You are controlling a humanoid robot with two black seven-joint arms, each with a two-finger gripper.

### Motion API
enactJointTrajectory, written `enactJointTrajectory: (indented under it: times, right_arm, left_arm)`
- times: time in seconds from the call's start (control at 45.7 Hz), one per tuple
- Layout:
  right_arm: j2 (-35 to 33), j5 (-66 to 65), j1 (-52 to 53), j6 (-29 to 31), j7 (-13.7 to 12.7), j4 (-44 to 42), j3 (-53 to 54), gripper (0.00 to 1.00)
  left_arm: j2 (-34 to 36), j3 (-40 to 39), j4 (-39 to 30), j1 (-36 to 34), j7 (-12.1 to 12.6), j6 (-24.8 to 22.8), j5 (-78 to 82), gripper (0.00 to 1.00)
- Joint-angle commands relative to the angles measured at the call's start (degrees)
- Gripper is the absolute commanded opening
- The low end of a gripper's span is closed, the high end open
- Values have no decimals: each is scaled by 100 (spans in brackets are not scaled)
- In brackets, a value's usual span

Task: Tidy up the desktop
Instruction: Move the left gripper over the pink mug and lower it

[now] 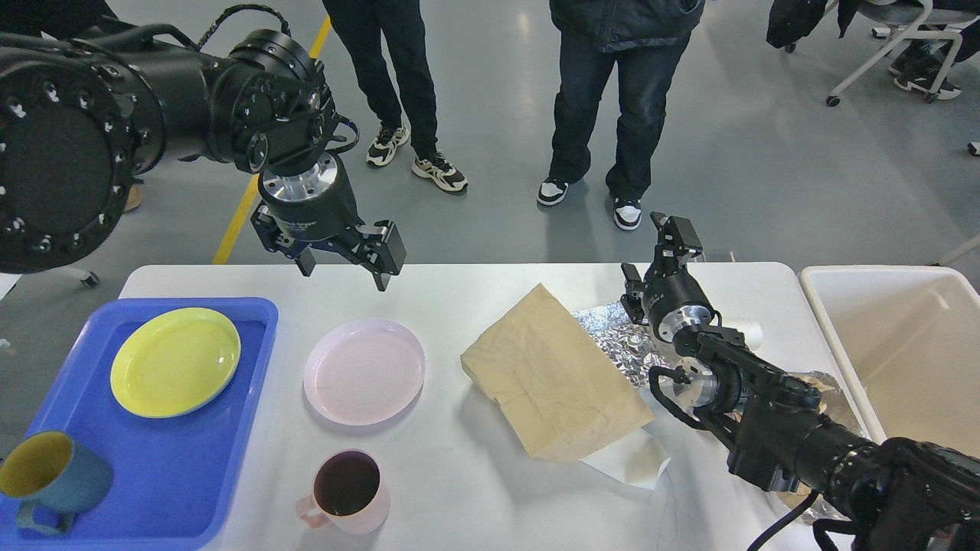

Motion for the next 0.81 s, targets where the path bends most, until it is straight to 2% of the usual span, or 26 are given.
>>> enactJointTrajectory:
  times: [0.0,0.263,0.788]
  right_arm:
    - [0,1,0,9,0,0,0,100]
    - [0,1,0,0,0,0,0,100]
    - [0,1,0,0,0,0,0,100]
  left_arm:
    - [9,56,-486,-434,-8,-1,8,96]
    - [-316,-102,-873,-207,-17,-1,-1,96]
    - [-360,-94,-786,1639,18,-1,122,96]
